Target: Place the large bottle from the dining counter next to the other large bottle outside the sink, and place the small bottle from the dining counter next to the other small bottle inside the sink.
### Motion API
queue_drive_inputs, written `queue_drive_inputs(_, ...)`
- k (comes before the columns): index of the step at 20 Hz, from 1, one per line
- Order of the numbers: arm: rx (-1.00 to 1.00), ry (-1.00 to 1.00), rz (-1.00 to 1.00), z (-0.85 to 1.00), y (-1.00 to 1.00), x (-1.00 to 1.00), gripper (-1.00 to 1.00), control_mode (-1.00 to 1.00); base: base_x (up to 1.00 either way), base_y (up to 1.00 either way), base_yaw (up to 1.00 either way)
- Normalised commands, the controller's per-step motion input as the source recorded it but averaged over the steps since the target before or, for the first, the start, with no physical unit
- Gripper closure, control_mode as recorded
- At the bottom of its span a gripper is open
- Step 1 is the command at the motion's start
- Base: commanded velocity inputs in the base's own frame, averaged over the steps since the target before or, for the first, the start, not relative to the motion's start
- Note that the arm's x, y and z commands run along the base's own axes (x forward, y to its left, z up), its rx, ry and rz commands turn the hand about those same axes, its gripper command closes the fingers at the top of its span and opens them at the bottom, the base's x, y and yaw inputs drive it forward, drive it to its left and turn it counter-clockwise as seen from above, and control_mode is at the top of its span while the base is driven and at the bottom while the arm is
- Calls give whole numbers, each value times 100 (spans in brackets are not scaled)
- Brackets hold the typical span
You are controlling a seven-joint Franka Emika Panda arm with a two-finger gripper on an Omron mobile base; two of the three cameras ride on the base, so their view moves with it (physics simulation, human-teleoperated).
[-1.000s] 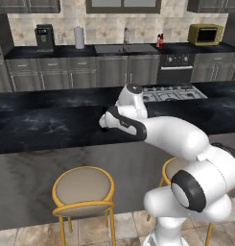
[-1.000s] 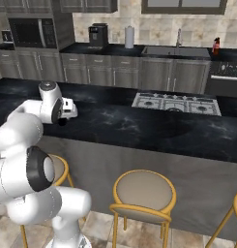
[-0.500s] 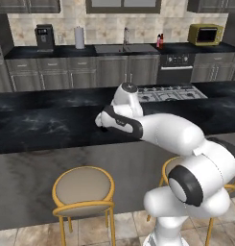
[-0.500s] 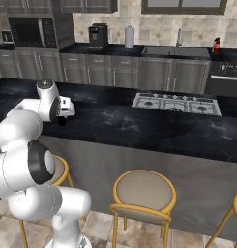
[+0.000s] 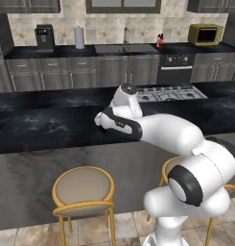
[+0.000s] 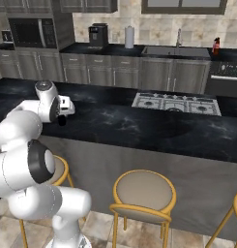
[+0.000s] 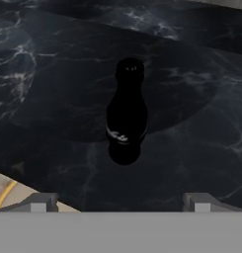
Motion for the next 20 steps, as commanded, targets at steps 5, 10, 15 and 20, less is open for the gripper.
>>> queue_drive_inputs(5, 0, -11, 0, 0, 11, 5, -100, -100, 0, 0, 0)
queue_drive_inputs(10, 0, -6, 0, 0, 7, 12, -100, -100, 0, 0, 0)
queue_drive_inputs(15, 0, -2, 0, 0, 0, 6, -100, -100, 0, 0, 0)
queue_drive_inputs(20, 0, 0, 0, 0, 0, 6, -100, -100, 0, 0, 0)
